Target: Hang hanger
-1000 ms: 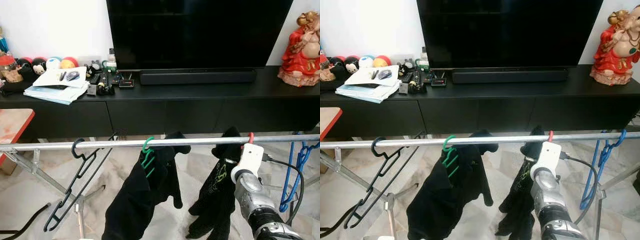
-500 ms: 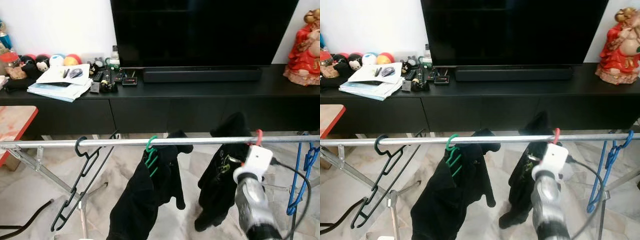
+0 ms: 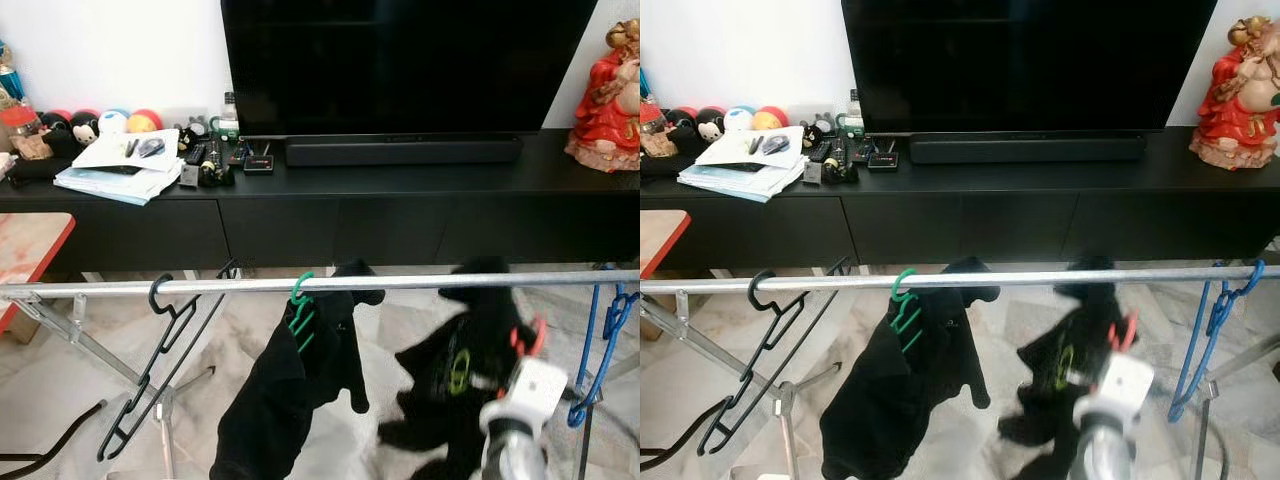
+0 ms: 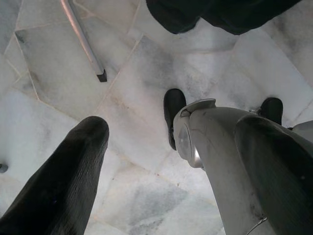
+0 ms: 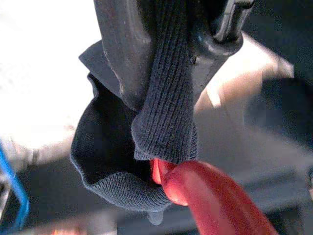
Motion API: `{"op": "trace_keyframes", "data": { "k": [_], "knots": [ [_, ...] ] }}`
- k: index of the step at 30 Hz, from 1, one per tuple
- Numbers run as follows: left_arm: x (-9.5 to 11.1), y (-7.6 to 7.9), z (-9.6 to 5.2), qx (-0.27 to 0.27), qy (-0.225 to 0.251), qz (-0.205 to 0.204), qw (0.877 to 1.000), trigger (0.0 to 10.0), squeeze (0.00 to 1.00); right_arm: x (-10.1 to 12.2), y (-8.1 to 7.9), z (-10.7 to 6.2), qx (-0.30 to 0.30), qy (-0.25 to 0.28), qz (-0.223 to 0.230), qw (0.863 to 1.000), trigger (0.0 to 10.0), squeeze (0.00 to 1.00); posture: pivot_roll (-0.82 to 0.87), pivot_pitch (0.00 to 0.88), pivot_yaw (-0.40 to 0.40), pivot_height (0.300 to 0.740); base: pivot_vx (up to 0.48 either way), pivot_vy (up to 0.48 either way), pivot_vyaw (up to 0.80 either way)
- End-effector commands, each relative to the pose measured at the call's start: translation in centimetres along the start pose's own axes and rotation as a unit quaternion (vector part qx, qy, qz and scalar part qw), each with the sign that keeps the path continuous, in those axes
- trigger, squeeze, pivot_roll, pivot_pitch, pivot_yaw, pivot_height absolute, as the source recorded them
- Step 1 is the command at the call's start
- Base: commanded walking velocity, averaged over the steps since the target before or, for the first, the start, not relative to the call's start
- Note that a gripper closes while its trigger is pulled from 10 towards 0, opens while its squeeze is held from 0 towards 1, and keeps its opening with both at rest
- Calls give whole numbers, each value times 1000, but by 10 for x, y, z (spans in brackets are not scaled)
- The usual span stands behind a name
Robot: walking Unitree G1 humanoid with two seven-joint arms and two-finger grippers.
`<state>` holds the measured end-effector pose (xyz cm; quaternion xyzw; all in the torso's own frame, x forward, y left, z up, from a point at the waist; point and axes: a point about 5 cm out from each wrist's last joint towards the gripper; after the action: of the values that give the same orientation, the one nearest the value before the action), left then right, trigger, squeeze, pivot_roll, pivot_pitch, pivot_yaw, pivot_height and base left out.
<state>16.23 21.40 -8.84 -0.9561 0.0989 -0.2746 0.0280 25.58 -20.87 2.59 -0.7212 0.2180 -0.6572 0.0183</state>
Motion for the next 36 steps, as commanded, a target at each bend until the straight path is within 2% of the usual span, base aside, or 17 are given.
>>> {"op": "trace_keyframes", "data": {
  "k": [1,5,8,11,15,18,19,20,21,23,27,31,36],
  "knots": [
    [-7,-2,-2,1,-11,6,1000,10000,0,3,-4,0,13,7,-11,1000,10000,0,30,49,22,740,0,0,0],
    [-6,-2,-1,1,-11,7,1000,10000,0,-18,9,-8,-13,-42,-12,999,10000,0,25,44,26,740,0,0,0],
    [-5,-1,-1,0,-10,8,1000,10000,0,-28,13,-9,-19,-73,-17,997,10000,0,20,42,28,740,0,0,0],
    [-1,9,1,-5,-7,9,1000,10000,0,-56,28,-18,-54,-159,-11,986,10000,0,16,40,30,740,0,0,0],
    [0,11,2,-6,-6,8,1000,10000,0,-69,39,-27,-79,-202,-21,976,10000,0,18,40,32,740,0,0,0],
    [2,11,2,-6,-5,9,1000,10000,0,-89,56,-49,-99,-278,-57,954,10000,0,10,43,37,740,0,0,0],
    [2,11,2,-6,-5,9,1000,10000,0,-89,56,-49,-99,-278,-57,954,10000,0,10,43,37,740,0,0,0],
    [2,9,2,-4,-6,9,1000,10000,0,-100,69,-67,-115,-322,-87,936,10000,0,21,40,35,740,0,0,0],
    [1,8,2,-3,-7,8,1000,10000,0,-103,74,-73,-121,-336,-98,929,10000,0,21,40,35,740,0,0,0],
    [1,6,2,-1,-7,6,1000,10000,0,-105,80,-79,-127,-345,-107,924,10000,0,28,39,33,740,0,0,0],
    [0,5,1,0,-9,7,1000,10000,0,-101,88,-80,-145,-331,-92,928,10000,0,18,44,39,740,0,0,0],
    [-8,18,1,-9,-15,12,1000,10000,0,-99,92,-79,-150,-329,-92,928,10000,0,10,45,45,740,0,0,0],
    [-11,24,1,-12,-17,13,1000,10000,0,-98,93,-78,-150,-330,-93,927,10000,0,12,43,47,740,0,0,0]
  ]
}}
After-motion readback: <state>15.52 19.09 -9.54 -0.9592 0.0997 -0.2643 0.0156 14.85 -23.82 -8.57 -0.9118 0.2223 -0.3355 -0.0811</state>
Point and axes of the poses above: a point about 5 cm out from each wrist's last joint towards the gripper, its own z axis pointing out of the wrist towards the gripper, its own x axis along the axis of the wrist's last joint, y = z × x, and after that the axes turned 12 degrees about z, right-handed
